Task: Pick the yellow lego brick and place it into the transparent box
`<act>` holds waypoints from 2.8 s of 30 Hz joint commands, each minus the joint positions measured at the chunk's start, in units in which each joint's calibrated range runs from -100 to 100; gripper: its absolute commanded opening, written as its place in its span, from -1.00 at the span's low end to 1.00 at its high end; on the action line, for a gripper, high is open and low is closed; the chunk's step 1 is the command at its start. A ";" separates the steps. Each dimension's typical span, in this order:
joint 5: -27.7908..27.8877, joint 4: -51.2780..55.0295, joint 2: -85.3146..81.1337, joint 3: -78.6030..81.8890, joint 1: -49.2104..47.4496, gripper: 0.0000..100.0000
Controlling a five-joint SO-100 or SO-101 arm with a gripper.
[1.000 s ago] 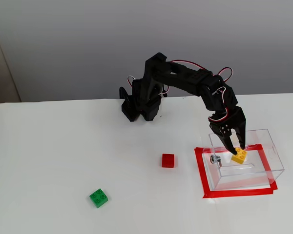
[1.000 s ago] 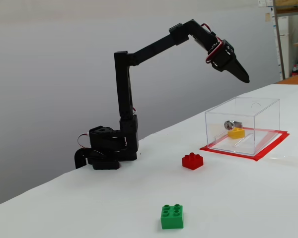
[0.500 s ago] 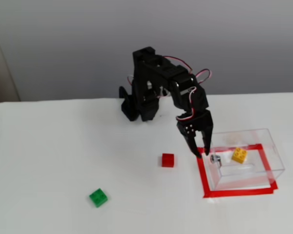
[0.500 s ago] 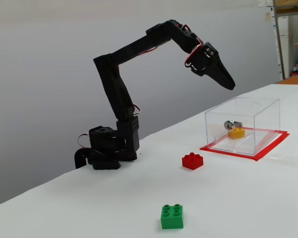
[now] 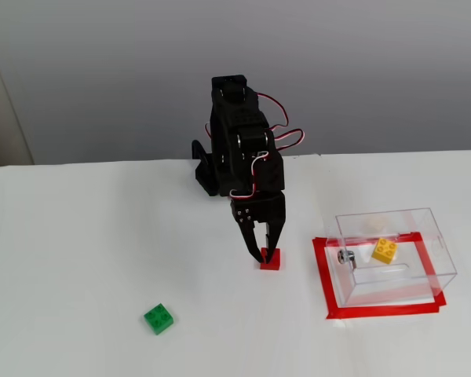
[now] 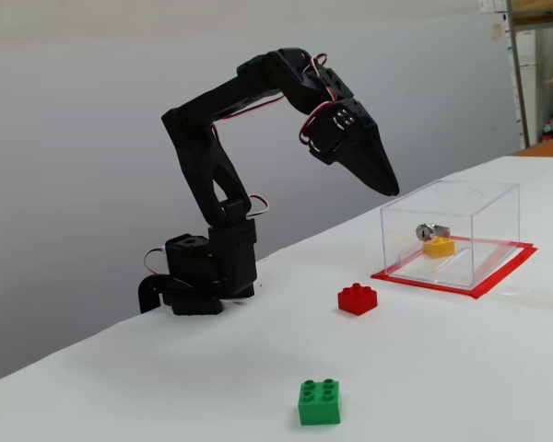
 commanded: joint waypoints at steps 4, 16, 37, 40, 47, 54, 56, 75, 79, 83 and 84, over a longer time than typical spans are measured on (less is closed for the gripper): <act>0.55 -0.28 -3.47 3.87 3.72 -0.97; 0.71 -4.54 -21.04 25.30 4.24 -0.97; 1.08 -3.50 -55.40 64.27 2.39 -0.97; 1.13 -3.50 -58.12 66.53 2.24 -0.97; 1.18 -3.50 -62.62 73.40 2.39 -0.97; 1.18 -3.06 -70.59 81.54 2.46 -0.97; 0.92 -1.85 -73.48 82.17 3.13 -0.97; 0.76 1.46 -76.62 83.35 6.31 -0.97; 0.92 1.20 -76.62 83.44 5.49 -0.97; 1.08 1.20 -76.62 83.44 5.42 -0.97; 1.13 1.20 -76.62 83.44 5.42 -0.97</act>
